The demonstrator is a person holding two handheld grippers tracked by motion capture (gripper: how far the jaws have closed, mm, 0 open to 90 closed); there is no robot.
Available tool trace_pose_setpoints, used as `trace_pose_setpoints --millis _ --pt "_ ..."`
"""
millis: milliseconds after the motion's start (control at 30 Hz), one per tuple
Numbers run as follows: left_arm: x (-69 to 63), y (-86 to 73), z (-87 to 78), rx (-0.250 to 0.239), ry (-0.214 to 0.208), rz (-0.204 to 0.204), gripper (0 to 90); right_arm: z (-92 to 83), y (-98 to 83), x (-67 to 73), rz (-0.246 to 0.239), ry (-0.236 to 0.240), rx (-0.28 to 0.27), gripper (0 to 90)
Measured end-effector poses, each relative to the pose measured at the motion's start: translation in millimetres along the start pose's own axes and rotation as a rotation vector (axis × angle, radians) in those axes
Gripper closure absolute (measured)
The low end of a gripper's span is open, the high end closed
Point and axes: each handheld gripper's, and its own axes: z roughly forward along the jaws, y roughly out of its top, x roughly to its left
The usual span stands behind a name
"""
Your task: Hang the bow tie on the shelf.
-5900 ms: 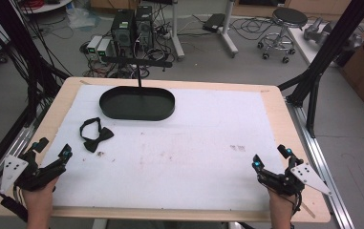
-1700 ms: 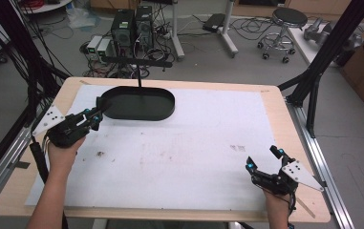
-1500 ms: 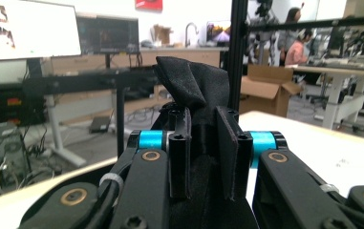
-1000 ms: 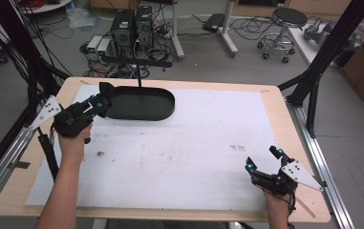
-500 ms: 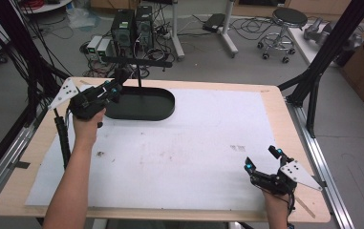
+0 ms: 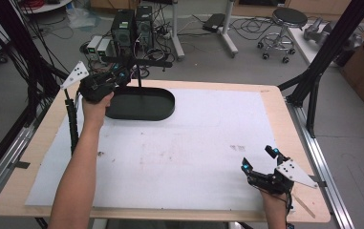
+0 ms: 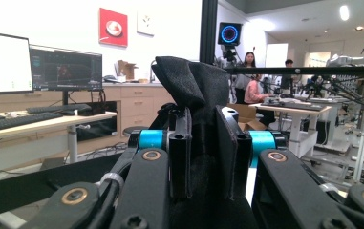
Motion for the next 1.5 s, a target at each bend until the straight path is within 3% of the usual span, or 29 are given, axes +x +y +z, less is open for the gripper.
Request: trace_pose_setpoints --millis 267,400,467,633,767,967,1500 --pt "21.2 -4.6 3.9 -0.025 0.033 -0.02 76.3 2.0 0.1 3.8 -0.013 0.015 0.014 5.3" --pt "26.4 -6.6 6.8 -0.029 0.025 -0.04 76.3 3.6 -0.4 5.4 -0.022 0.022 0.02 5.3" --pt "28.6 -6.2 10.3 -0.024 0.031 -0.028 76.3 5.6 -0.9 8.0 -0.03 0.028 0.031 5.3" --pt "32.6 -7.0 10.0 -0.024 0.065 -0.02 76.3 8.9 -1.5 11.1 -0.041 0.039 0.046 5.3" --pt "38.0 -8.7 6.4 -0.003 0.124 -0.014 76.3 10.5 -1.5 12.1 -0.047 0.046 0.046 5.3" --pt "42.0 -10.6 5.3 0.004 0.179 -0.006 76.2 11.6 -1.4 13.4 -0.051 0.054 0.046 5.3" --pt "44.3 -15.1 4.7 0.052 0.294 0.02 76.0 12.5 -0.7 14.9 -0.056 0.062 0.045 5.3"
